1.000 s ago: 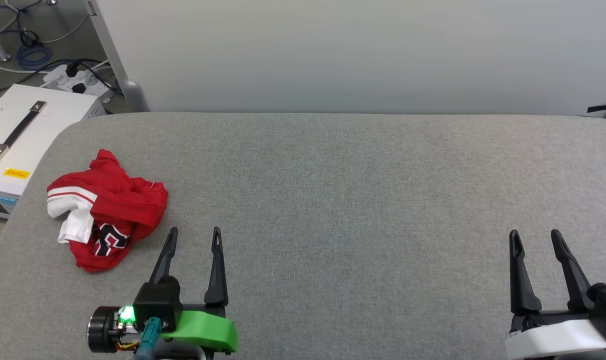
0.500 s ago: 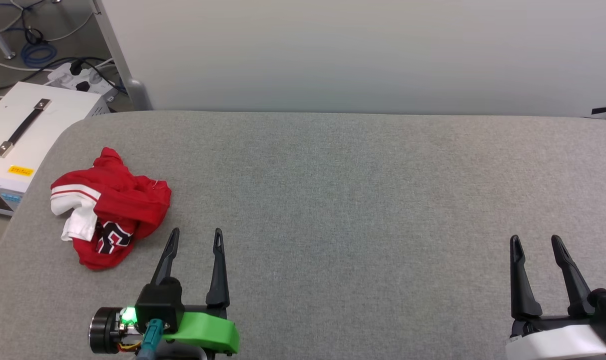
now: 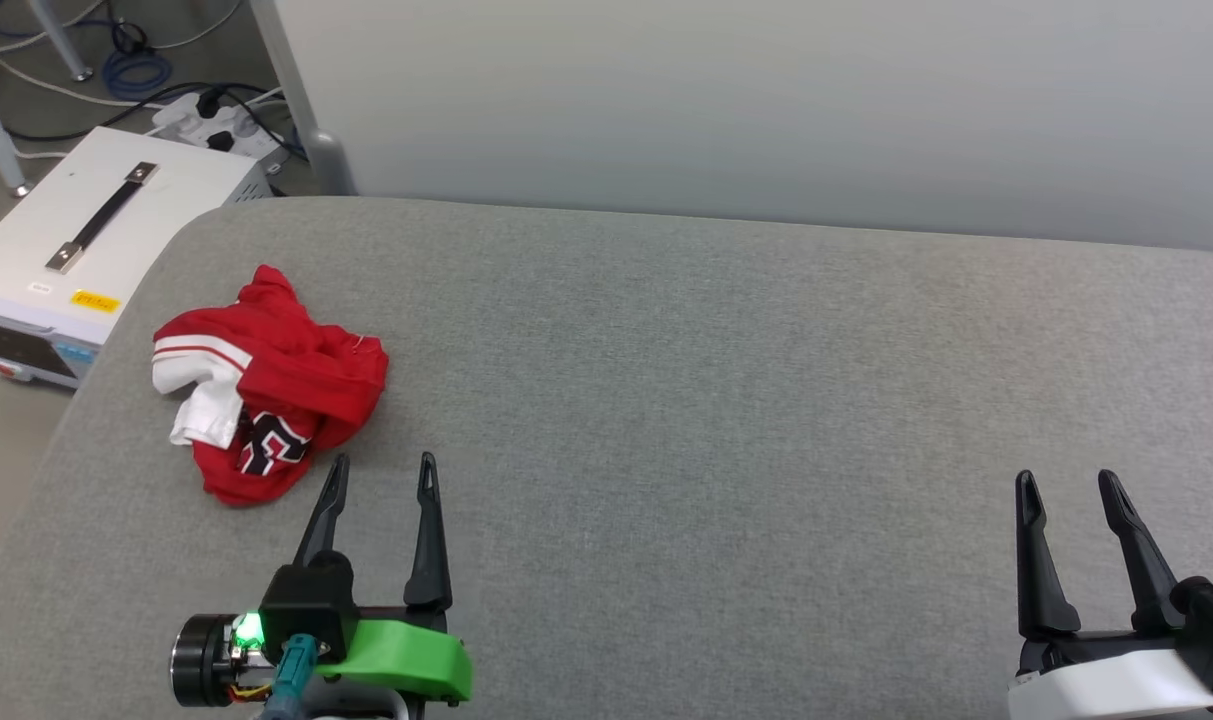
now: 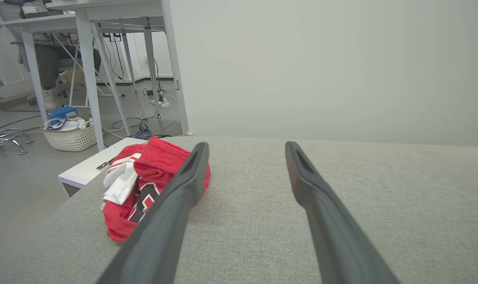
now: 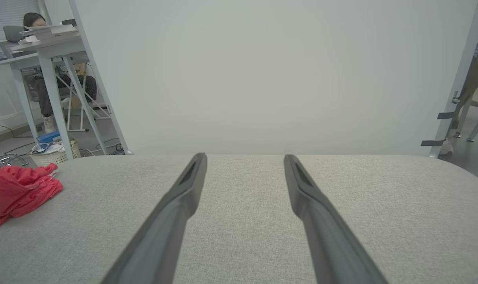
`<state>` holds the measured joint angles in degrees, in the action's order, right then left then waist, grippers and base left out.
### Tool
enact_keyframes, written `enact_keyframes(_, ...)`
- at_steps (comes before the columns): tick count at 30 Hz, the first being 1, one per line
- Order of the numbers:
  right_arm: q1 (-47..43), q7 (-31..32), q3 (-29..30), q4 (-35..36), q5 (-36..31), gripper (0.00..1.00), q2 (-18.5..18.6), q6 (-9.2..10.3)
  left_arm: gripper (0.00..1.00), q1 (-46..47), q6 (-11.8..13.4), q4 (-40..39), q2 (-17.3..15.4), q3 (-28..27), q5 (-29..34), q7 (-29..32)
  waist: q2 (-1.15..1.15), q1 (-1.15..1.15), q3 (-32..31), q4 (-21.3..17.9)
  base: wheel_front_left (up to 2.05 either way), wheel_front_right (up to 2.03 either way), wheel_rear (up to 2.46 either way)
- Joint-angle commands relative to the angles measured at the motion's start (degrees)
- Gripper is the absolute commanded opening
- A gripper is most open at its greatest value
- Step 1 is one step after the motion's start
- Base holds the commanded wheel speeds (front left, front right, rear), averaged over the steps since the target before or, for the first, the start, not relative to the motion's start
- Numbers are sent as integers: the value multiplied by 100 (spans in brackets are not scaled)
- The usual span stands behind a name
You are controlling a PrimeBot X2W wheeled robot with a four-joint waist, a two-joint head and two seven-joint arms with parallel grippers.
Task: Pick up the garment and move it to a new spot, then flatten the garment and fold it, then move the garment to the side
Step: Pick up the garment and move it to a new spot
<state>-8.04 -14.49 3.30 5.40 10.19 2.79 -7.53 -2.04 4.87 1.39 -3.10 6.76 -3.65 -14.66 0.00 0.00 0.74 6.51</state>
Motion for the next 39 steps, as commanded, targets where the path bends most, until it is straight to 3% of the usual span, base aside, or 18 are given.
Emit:
enact_keyframes(1,21,-51,-14,11,-34,100,9,4,100,75,39,3,23,-32,-64,-34,0,0,73,228,0,0,0)
enact_keyframes(24,193,-51,-158,96,-204,100,9,4,100,215,141,45,23,-423,-514,-34,0,0,361,2107,0,0,0)
enact_keyframes(32,212,-51,-213,89,-250,100,9,4,100,178,146,90,23,-541,-614,-34,0,0,379,2488,0,0,0)
enact_keyframes(39,203,-51,-239,82,-259,100,9,4,100,142,146,108,23,-589,-661,-34,0,0,381,2580,0,0,0)
